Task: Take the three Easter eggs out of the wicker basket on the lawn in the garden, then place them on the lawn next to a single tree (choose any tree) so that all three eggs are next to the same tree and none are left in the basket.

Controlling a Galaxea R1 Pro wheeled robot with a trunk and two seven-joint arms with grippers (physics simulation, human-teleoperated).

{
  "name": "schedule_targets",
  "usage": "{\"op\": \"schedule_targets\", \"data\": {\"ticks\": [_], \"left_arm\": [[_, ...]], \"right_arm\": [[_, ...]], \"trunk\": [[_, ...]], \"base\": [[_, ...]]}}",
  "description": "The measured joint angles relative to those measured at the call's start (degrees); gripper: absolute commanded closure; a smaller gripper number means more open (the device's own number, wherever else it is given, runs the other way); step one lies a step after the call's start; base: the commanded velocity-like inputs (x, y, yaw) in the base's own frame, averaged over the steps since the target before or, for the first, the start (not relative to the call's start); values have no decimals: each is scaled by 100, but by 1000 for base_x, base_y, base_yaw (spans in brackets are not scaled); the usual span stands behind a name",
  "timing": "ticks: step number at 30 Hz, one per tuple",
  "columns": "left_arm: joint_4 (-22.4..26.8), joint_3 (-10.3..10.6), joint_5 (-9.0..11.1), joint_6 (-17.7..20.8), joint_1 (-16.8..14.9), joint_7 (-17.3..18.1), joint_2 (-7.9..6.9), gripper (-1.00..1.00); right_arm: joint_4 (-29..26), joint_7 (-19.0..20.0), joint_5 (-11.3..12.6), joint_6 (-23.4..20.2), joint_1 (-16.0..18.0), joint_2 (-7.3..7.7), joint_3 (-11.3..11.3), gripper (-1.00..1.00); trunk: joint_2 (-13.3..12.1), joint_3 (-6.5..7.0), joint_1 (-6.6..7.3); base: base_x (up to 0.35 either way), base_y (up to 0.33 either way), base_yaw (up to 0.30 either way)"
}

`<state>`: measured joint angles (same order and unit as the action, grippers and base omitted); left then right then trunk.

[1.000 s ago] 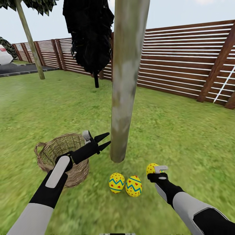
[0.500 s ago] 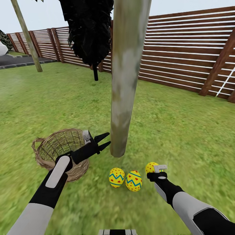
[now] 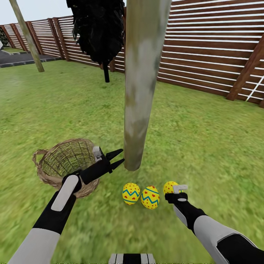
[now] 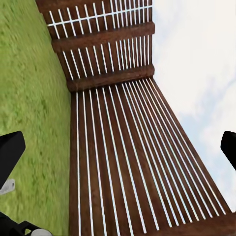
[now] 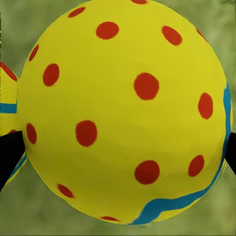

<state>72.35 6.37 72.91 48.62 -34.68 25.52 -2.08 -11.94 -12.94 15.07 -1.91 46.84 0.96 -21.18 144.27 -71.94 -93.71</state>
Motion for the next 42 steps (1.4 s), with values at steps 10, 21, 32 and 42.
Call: {"op": "schedule_targets", "data": {"ticks": [10,21,32,42], "left_arm": [[0,61,2,-1,0,-1,0,-100],[-7,61,13,-7,0,51,0,-100],[-9,61,4,-17,0,63,0,-100],[-6,64,1,-18,0,63,0,-100]], "right_arm": [[32,-5,-2,135,-1,-9,6,100],[-1,-5,-7,135,0,-3,2,100],[16,-67,-11,251,-1,13,-2,100],[47,-110,7,232,-1,2,-3,100]], "trunk": [[13,-222,-26],[22,-355,-41],[22,-355,-41],[31,-510,-59]], "base": [[0,0,0],[2,0,0],[170,0,0],[0,0,0]]}}
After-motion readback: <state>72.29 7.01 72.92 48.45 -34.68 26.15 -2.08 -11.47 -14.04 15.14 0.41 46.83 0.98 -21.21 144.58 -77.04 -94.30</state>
